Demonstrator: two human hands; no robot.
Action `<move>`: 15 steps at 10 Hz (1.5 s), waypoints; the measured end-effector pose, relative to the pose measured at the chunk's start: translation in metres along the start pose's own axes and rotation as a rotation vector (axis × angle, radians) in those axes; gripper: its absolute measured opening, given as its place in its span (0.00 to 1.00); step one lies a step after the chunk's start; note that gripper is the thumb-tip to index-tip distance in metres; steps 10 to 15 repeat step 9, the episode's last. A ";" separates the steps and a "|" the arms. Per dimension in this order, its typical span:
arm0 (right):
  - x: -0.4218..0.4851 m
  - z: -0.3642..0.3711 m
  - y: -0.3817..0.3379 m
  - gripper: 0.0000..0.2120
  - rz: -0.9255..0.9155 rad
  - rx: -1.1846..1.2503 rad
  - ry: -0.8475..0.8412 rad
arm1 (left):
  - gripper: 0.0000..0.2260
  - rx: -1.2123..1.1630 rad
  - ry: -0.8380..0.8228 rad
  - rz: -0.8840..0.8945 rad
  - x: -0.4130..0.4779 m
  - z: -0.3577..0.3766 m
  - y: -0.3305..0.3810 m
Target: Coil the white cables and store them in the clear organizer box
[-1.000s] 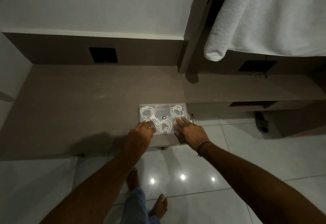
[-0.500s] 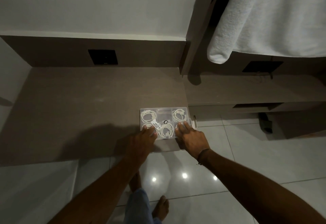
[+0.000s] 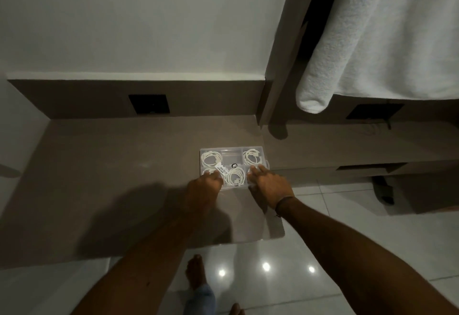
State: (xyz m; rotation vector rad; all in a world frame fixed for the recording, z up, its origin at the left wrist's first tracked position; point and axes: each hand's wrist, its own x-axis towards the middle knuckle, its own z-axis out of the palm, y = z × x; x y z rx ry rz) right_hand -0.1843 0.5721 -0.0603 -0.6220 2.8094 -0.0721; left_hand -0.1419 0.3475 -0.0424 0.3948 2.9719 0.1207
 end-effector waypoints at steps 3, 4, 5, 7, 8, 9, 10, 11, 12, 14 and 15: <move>0.119 -0.043 0.017 0.21 0.097 0.042 0.005 | 0.09 -0.046 0.026 0.001 0.114 -0.021 -0.053; 0.151 -0.053 0.026 0.21 0.108 0.059 0.006 | 0.07 -0.094 0.014 -0.061 0.145 -0.029 -0.063; 0.165 -0.057 0.025 0.22 0.127 0.065 -0.009 | 0.07 -0.060 0.012 -0.073 0.161 -0.030 -0.070; 0.175 -0.061 0.032 0.19 0.118 0.070 0.010 | 0.06 -0.114 0.015 -0.078 0.175 -0.023 -0.076; 0.166 -0.067 0.027 0.24 0.083 0.086 0.025 | 0.09 -0.128 0.099 0.011 0.171 -0.020 -0.078; 0.147 -0.085 0.016 0.29 0.171 0.370 0.380 | 0.17 -0.026 0.203 0.025 0.165 -0.028 -0.072; 0.147 -0.085 0.016 0.29 0.171 0.370 0.380 | 0.17 -0.026 0.203 0.025 0.165 -0.028 -0.072; 0.147 -0.085 0.016 0.29 0.171 0.370 0.380 | 0.17 -0.026 0.203 0.025 0.165 -0.028 -0.072; 0.147 -0.085 0.016 0.29 0.171 0.370 0.380 | 0.17 -0.026 0.203 0.025 0.165 -0.028 -0.072; 0.147 -0.085 0.016 0.29 0.171 0.370 0.380 | 0.17 -0.026 0.203 0.025 0.165 -0.028 -0.072; 0.147 -0.085 0.016 0.29 0.171 0.370 0.380 | 0.17 -0.026 0.203 0.025 0.165 -0.028 -0.072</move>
